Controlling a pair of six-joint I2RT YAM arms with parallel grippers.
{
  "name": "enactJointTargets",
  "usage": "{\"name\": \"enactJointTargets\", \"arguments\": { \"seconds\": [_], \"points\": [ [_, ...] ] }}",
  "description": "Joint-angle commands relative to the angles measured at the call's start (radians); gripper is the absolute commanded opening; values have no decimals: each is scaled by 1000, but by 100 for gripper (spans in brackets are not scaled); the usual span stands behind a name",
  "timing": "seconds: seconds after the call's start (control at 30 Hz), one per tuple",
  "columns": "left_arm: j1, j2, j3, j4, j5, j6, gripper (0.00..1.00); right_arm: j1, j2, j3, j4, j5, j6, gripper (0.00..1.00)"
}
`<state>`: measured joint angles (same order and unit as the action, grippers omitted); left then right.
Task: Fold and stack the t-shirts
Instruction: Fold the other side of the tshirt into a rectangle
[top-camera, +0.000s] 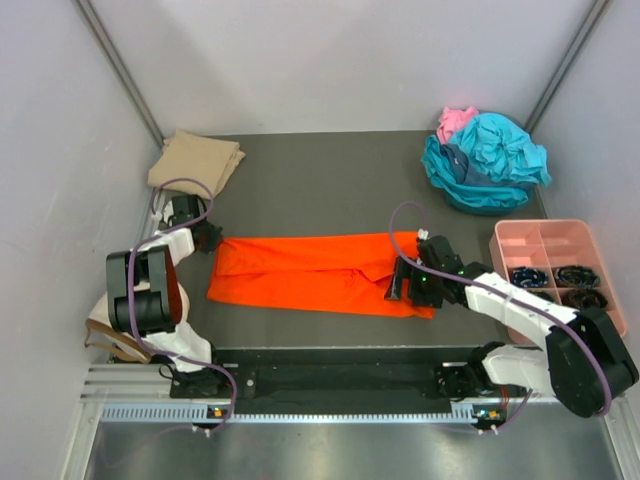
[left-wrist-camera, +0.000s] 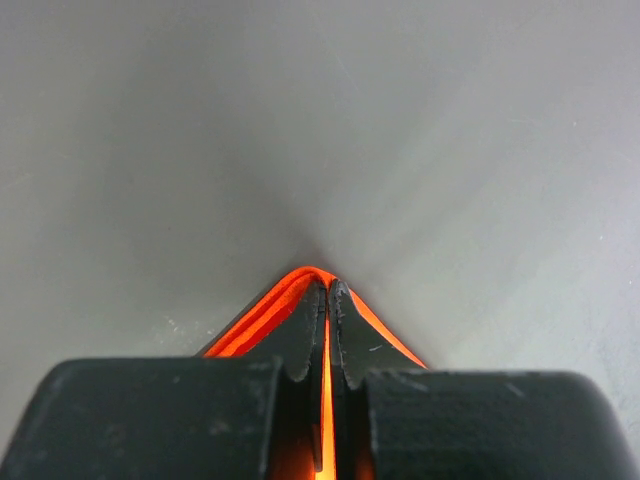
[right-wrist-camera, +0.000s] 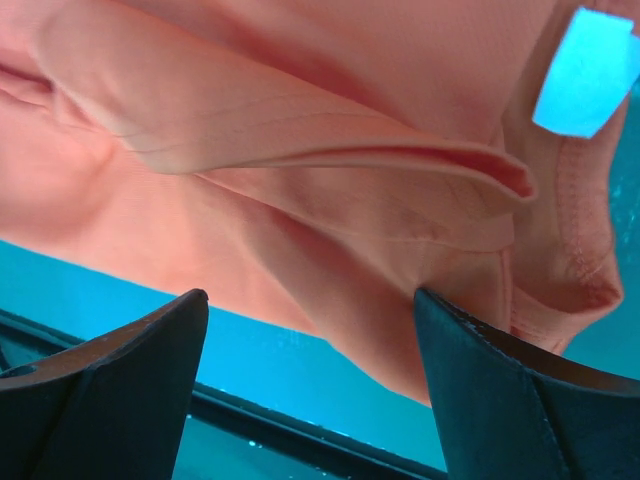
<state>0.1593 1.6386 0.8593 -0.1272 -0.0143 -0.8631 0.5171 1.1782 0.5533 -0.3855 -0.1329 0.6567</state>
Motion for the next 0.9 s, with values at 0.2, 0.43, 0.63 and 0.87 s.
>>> {"name": "enactJointTargets", "arguments": {
  "seconds": [0.2, 0.43, 0.63, 0.87],
  "points": [
    [3, 27, 46, 51, 2, -13, 0, 9, 29, -78, 60, 29, 55, 86],
    [5, 44, 72, 44, -21, -7, 0, 8, 43, -96, 63, 41, 63, 87],
    [5, 53, 110, 37, -26, -10, 0, 9, 40, -99, 59, 42, 63, 87],
    [6, 67, 158, 32, -18, -10, 0, 9, 41, -102, 60, 44, 63, 87]
  ]
}}
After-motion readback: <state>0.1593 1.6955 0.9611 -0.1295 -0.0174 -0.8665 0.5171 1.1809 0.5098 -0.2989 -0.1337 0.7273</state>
